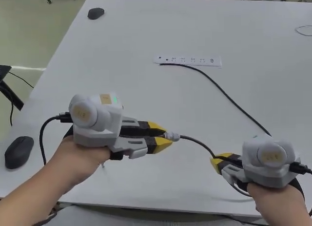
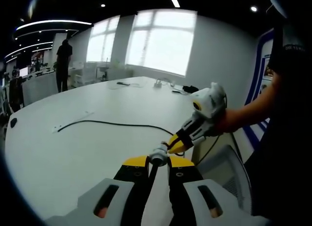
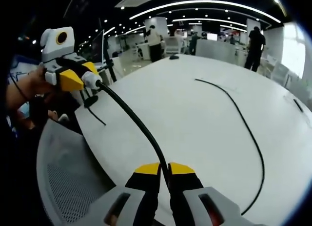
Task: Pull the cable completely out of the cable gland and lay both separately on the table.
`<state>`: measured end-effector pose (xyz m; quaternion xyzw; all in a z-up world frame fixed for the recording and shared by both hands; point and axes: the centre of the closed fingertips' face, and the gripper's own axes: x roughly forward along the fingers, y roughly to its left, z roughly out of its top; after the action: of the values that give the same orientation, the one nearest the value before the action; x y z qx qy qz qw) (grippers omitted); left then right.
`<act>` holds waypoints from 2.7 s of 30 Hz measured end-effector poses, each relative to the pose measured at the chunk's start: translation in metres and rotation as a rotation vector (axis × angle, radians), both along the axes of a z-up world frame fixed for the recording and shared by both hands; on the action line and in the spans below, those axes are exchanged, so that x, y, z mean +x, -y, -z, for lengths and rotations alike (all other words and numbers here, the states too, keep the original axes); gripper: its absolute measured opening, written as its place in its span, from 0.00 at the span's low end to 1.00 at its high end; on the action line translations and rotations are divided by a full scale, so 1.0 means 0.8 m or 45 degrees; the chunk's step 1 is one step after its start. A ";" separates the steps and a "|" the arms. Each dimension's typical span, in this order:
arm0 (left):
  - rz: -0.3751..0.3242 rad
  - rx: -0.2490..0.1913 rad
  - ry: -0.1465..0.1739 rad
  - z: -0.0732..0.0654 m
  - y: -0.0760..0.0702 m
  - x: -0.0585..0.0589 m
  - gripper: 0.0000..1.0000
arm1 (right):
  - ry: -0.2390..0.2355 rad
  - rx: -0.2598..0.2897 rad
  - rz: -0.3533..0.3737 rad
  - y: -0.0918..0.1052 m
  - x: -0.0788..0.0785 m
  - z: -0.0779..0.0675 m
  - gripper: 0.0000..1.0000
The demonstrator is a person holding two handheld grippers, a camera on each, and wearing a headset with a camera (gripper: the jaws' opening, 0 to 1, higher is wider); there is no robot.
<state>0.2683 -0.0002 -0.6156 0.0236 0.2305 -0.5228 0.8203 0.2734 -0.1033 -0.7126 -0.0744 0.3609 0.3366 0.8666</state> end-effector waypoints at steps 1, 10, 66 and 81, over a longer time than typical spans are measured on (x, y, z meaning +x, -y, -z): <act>0.000 -0.001 0.000 0.000 0.000 0.000 0.15 | 0.003 -0.002 -0.011 -0.001 -0.001 -0.004 0.01; 0.002 0.011 -0.005 0.004 0.002 0.001 0.15 | 0.132 0.009 -0.176 -0.030 0.002 -0.054 0.18; 0.002 0.007 0.008 0.002 0.004 -0.002 0.15 | 0.176 -0.027 -0.209 -0.051 0.015 -0.052 0.00; 0.000 -0.009 0.006 0.001 0.004 -0.002 0.15 | -0.181 0.201 0.186 -0.002 0.019 0.017 0.00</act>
<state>0.2664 -0.0035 -0.6164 0.0220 0.2267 -0.5236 0.8210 0.2888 -0.1021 -0.7261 0.0445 0.3980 0.3045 0.8642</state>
